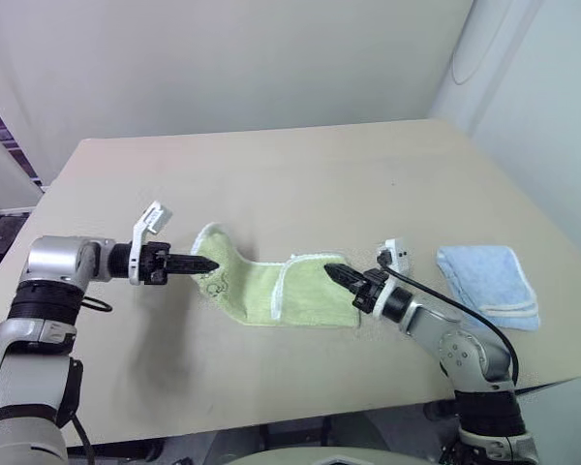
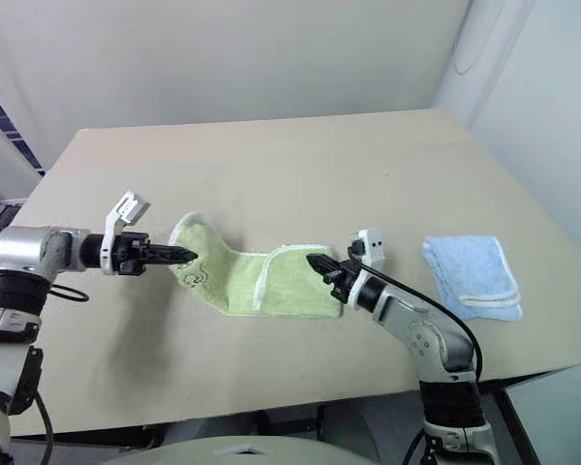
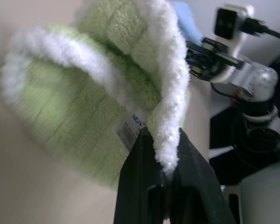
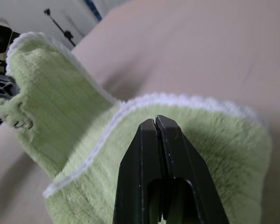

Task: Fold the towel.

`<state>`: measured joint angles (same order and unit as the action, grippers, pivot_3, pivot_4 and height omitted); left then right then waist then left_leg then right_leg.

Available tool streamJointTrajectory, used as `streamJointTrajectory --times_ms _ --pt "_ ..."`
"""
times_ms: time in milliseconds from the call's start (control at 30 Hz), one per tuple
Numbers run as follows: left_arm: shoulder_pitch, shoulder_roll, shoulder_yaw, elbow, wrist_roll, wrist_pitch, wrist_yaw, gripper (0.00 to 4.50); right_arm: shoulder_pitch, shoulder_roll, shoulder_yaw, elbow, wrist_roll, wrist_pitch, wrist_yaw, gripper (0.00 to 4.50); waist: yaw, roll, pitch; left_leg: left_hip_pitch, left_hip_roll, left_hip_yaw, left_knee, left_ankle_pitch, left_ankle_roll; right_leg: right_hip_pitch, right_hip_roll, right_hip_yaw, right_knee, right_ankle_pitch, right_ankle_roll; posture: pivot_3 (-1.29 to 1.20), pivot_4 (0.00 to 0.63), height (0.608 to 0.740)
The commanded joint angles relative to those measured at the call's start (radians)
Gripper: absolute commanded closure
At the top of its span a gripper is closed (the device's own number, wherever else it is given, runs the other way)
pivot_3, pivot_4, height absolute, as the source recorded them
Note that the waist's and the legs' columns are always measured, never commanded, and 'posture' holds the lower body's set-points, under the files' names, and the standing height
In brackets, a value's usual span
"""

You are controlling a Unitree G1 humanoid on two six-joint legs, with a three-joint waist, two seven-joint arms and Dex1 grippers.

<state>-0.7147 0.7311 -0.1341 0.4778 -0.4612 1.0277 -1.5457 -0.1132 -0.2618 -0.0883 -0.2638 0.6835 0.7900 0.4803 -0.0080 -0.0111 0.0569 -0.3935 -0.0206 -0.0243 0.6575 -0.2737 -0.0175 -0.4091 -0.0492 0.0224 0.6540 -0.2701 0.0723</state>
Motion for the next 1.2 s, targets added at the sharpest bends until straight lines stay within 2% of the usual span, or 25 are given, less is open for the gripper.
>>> streamJointTrajectory --times_ms 33,233,433,533,800,900,1033,1200 --pt "-0.074 -0.075 -0.062 -0.004 -0.008 0.011 -0.022 4.48 0.022 0.0 -0.054 -0.098 0.053 -0.027 -0.002 4.5 -0.001 0.0 0.0 0.0 0.0 0.0 0.001 0.0 0.0 0.001 0.0 0.0 0.0 0.0 0.0 0.0 0.0 0.74" --pt "-0.172 -0.248 -0.125 0.083 -0.003 0.01 -0.014 4.48 0.078 -0.006 -0.111 -0.149 0.067 -0.024 -0.056 4.5 -0.007 0.0 0.0 0.001 0.0 0.001 0.004 0.0 0.001 0.002 0.005 0.0 0.0 0.002 0.004 0.0 0.0 0.74" --pt "-0.204 -0.392 -0.187 0.134 0.034 -0.016 0.01 4.48 0.123 0.008 -0.143 -0.193 0.069 -0.025 -0.124 4.5 -0.006 0.0 0.0 0.003 0.001 0.001 0.006 0.0 0.001 0.005 0.009 0.001 0.001 0.001 0.005 0.0 0.0 0.74" --pt "-0.186 -0.418 -0.232 0.126 0.065 -0.049 0.01 4.48 0.15 0.014 -0.149 -0.212 0.068 -0.028 -0.151 4.5 -0.009 0.0 0.0 0.003 0.0 0.002 0.006 0.0 0.001 0.005 0.009 0.001 0.001 0.001 0.006 0.0 0.0 0.74" --pt "-0.171 -0.455 -0.247 0.143 0.087 -0.071 0.033 4.48 0.183 0.012 -0.159 -0.226 0.073 -0.037 -0.193 4.5 -0.006 0.0 0.0 0.003 0.001 0.002 0.007 0.0 0.002 0.005 0.01 0.002 0.002 0.001 0.006 0.0 0.0 0.74" --pt "-0.163 -0.464 -0.243 0.14 0.083 -0.065 0.034 3.76 0.177 0.009 -0.158 -0.214 0.064 -0.041 -0.201 4.5 -0.006 0.0 0.0 0.003 0.001 0.002 0.007 0.0 0.002 0.006 0.01 0.002 0.002 0.001 0.006 0.0 0.0 0.74" --pt "-0.161 -0.487 -0.209 0.15 0.083 -0.094 0.085 2.36 0.165 0.009 -0.154 -0.201 0.06 -0.045 -0.211 4.5 -0.005 0.0 0.0 0.003 0.001 0.001 0.007 0.0 0.002 0.006 0.01 0.002 0.002 0.001 0.006 0.0 0.0 0.74" --pt "-0.171 -0.475 -0.162 0.106 0.027 -0.057 0.063 0.57 0.154 0.011 -0.16 -0.191 0.068 -0.055 -0.209 4.5 -0.007 0.0 0.0 0.003 0.001 0.001 0.007 0.0 0.002 0.006 0.01 0.002 0.002 0.001 0.006 0.0 0.0 0.74"
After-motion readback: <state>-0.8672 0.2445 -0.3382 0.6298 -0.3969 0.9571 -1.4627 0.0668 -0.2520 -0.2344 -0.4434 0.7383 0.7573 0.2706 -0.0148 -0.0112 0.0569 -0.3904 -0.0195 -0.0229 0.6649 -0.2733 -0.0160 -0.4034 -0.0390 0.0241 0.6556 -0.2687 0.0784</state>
